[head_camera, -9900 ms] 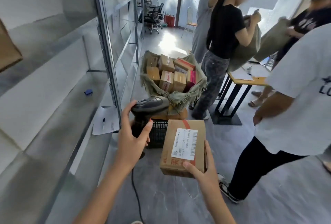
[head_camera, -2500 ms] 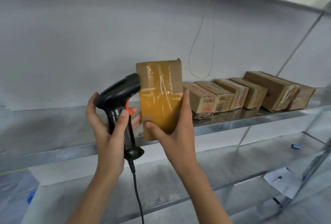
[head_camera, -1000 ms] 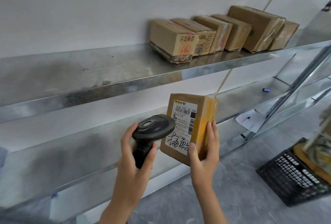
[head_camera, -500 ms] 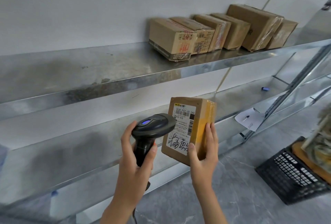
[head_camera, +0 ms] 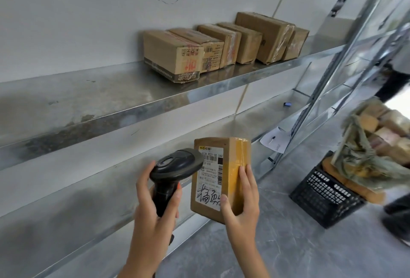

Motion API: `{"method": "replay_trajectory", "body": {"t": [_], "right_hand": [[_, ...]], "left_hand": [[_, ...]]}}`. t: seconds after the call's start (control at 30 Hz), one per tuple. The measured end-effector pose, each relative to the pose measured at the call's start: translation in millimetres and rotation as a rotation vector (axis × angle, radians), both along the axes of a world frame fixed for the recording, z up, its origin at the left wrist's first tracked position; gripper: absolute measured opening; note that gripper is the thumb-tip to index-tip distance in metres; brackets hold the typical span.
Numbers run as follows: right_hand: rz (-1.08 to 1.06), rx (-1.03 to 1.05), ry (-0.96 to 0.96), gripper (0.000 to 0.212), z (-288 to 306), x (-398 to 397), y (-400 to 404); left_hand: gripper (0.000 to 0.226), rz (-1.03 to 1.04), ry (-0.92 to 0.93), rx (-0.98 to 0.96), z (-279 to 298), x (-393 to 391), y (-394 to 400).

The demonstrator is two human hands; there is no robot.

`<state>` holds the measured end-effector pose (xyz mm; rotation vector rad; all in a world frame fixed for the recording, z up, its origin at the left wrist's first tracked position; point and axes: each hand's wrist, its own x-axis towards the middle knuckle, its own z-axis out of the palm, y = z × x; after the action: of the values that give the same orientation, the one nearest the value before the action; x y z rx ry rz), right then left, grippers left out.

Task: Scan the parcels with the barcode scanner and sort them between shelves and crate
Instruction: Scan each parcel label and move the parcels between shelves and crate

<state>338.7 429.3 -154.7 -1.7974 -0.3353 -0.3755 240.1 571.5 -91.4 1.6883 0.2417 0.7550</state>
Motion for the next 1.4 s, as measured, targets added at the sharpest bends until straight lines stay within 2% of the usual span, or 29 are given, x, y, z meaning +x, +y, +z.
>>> {"method": "replay_trajectory", "body": {"t": [0.37,0.73,1.0,1.13,1.4], "right_hand": [[-0.318,0.062,0.133,0.078,17,-47,-36],[-0.638,0.272,0.17,0.068,21,-81,-119],[-0.703,0.357,0.151,0.066,27,-52,-204],[-0.646,0.417,0.129,0.059,30,-31,-265],[-0.59,0.395,0.148,0.057,28,17,-395]], "left_hand": [[0.065,-0.359,-0.014,-0.049,8,36,5],[0.066,-0.62,-0.004,0.02,9,79,-80],[0.081,-0.694,-0.046,0.05,15,118,-170],[0.078,-0.645,-0.059,0.071,14,148,-229],[0.065,-0.588,-0.032,0.144,11,206,-346]]}}
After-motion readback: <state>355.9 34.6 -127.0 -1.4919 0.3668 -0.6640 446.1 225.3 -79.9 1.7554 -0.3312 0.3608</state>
